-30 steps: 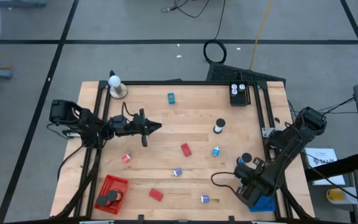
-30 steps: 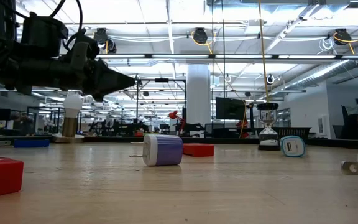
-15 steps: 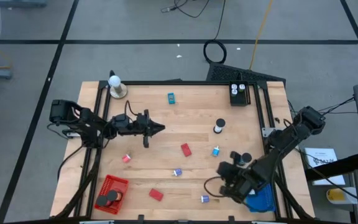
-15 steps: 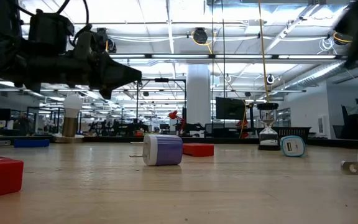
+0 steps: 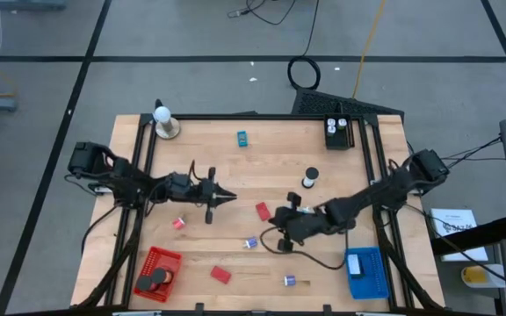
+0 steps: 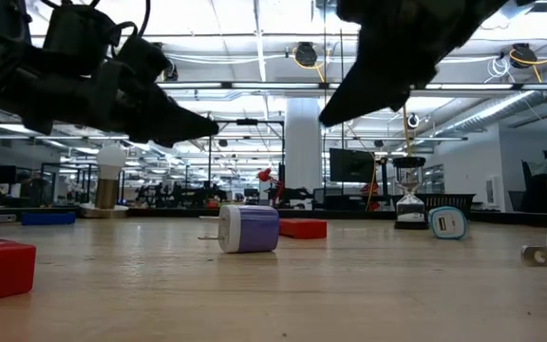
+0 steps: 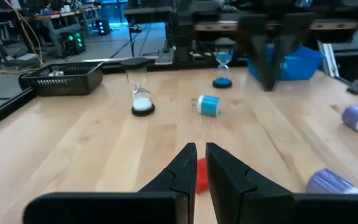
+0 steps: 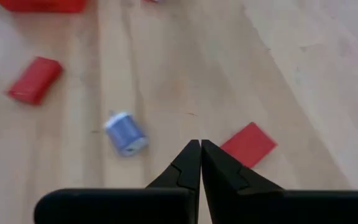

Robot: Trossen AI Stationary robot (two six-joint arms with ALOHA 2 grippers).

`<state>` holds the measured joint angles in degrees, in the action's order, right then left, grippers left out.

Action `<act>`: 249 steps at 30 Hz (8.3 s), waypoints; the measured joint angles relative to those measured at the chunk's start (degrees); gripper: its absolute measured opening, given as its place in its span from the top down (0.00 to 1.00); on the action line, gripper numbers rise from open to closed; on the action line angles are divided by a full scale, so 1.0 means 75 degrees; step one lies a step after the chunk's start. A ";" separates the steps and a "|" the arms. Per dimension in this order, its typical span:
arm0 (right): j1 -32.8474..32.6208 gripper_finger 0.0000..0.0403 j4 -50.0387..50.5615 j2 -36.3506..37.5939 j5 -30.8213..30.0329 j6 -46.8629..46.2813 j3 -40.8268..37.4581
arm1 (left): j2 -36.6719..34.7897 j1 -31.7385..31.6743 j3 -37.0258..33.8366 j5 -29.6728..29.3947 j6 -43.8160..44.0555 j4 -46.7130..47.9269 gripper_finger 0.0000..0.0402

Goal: Pick & Place Office items
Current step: Put the violet charger adapter into the black bin

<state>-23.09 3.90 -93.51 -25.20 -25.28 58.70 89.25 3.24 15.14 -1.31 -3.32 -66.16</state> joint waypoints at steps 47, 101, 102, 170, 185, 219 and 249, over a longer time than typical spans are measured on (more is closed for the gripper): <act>0.0638 0.50 0.4735 -0.4401 0.2769 0.2026 0.5431 | 0.0000 0.0508 -0.1070 -0.1185 0.0128 -0.0570 0.98; 0.1169 0.56 0.1695 -0.3888 0.3370 0.3860 0.3821 | 0.0000 0.0508 -0.1055 -0.1208 0.0278 -0.0581 0.93; 0.1169 0.58 0.1624 -0.3893 0.3369 0.3834 0.3821 | 0.0000 0.0508 -0.1055 -0.1208 0.0278 -0.0578 0.93; 0.1822 0.64 -0.0990 -0.4398 0.5735 0.5665 0.3357 | -0.0002 0.0509 -0.0991 -0.1225 0.0275 -0.0581 0.93; 0.1688 0.67 -0.2165 -0.4380 0.4851 0.4756 0.2792 | -0.0003 0.0508 -0.0994 -0.1225 0.0275 -0.0580 0.93; 0.1517 0.67 -0.6441 -0.2314 -0.0667 0.4658 -0.0851 | -0.0006 0.0519 -0.0267 -0.0239 0.3626 -0.0175 0.93; 0.1421 0.67 -0.6109 -0.2315 -0.0837 0.4864 -0.0842 | 0.0003 -0.0001 0.1017 -0.0229 0.5037 0.2322 0.12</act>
<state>-12.43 -41.92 -110.87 -31.48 11.20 52.38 89.27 3.23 22.76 -3.03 34.46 -48.75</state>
